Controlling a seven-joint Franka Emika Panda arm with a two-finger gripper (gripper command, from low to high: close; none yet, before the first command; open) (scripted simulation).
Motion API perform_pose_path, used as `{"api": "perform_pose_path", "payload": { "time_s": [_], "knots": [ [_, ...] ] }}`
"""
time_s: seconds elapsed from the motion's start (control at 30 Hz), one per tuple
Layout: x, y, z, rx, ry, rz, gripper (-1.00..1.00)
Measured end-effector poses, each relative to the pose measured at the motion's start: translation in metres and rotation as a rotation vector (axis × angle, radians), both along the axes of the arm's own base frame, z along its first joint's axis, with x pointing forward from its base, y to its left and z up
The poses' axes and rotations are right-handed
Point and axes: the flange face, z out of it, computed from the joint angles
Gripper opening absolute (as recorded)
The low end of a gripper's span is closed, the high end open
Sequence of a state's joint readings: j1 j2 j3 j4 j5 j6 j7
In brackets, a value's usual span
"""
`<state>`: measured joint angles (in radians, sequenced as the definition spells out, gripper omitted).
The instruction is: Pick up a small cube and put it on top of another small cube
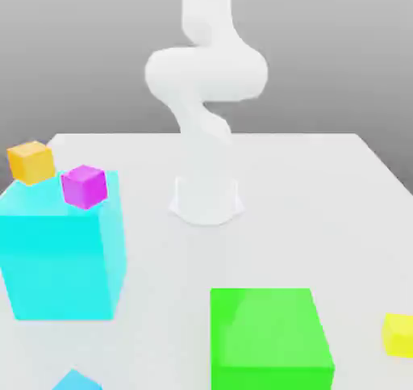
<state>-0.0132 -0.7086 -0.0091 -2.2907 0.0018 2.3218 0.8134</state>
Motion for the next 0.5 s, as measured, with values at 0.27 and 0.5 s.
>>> {"api": "perform_pose_path", "payload": {
  "time_s": [0.27, 0.5],
  "knots": [
    [0.09, -0.038, -0.101, 0.056, 0.193, -0.105, 0.0],
    [0.143, -0.077, -0.208, 0.101, 0.357, -0.204, 0.0]
  ]
}}
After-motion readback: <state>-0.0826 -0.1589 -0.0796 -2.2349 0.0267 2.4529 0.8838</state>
